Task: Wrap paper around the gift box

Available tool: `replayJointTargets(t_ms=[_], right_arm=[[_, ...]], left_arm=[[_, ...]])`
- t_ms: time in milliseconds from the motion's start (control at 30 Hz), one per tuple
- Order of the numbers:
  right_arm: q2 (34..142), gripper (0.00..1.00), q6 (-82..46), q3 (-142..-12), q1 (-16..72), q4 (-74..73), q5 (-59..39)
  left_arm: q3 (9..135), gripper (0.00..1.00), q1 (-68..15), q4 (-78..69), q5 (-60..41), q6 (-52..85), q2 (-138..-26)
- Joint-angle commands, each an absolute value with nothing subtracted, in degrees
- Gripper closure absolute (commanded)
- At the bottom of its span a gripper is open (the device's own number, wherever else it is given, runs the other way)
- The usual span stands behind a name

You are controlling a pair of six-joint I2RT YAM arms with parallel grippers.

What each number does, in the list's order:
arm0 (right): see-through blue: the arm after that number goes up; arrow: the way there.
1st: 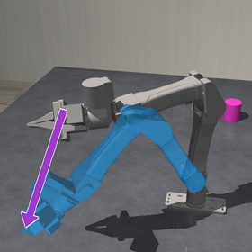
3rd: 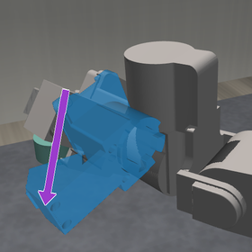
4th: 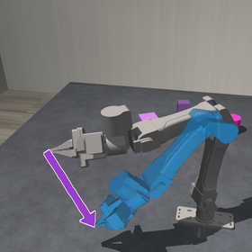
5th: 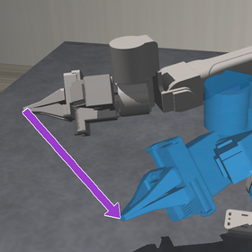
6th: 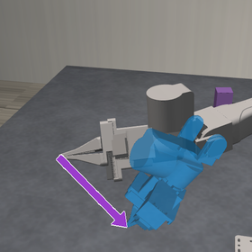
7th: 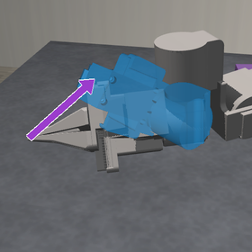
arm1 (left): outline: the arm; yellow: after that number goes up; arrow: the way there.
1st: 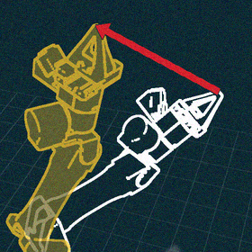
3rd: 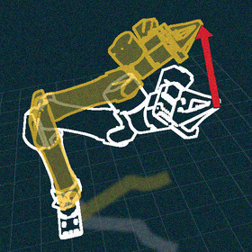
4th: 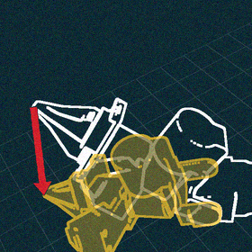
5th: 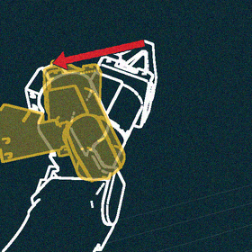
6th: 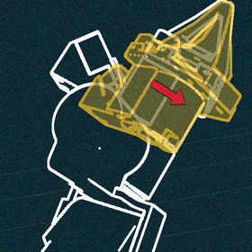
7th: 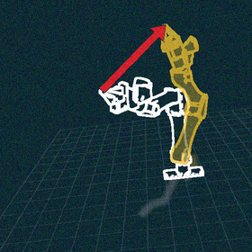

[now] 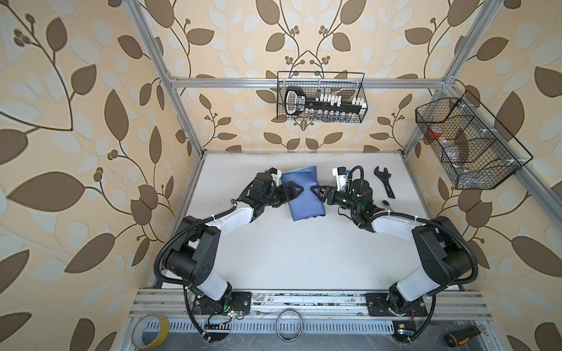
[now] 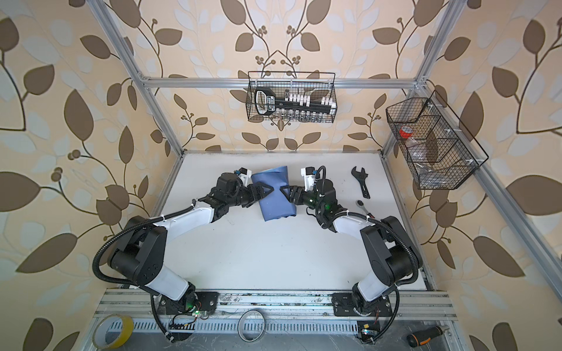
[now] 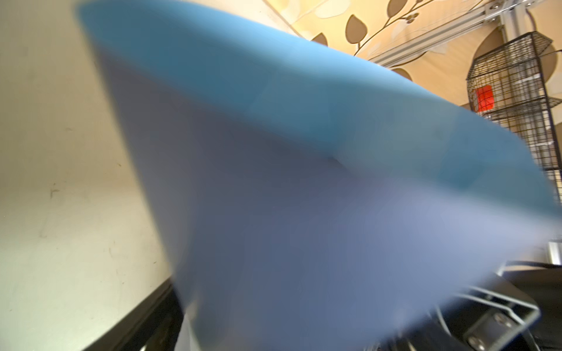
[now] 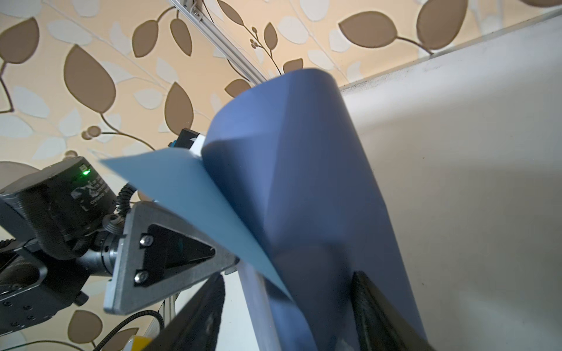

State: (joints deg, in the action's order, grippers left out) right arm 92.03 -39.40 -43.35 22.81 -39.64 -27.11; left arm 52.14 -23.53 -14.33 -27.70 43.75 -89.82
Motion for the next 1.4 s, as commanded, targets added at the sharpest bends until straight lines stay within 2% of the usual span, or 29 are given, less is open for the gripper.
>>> replayJointTargets(t_ms=[0,200,567,900,1167,1367], right_arm=[[93.4,0.33,-39.3,-42.0,24.6,-41.0,-29.7],[93.3,0.34,-39.4,-41.0,24.9,-42.5,-28.5],[93.9,0.36,-42.1,-36.3,26.3,-50.3,-26.7],[91.2,0.35,-42.2,-30.9,28.4,-53.8,-22.1],[86.0,0.26,-35.4,-33.6,30.2,-37.5,-7.9],[85.8,0.23,-30.9,-37.6,30.1,-29.0,-1.9]], left_arm=[[52.4,0.04,-24.2,-24.5,-34.2,44.7,-86.3],[51.9,0.04,-24.2,-24.7,-34.5,44.7,-86.4],[49.8,0.18,-24.6,-21.2,-34.0,42.9,-87.4],[44.1,0.27,-27.3,-15.6,-27.4,38.8,-84.1],[43.7,0.28,-27.9,-12.7,-25.9,36.6,-83.5],[44.3,0.29,-27.9,-11.8,-25.7,35.7,-83.8]])
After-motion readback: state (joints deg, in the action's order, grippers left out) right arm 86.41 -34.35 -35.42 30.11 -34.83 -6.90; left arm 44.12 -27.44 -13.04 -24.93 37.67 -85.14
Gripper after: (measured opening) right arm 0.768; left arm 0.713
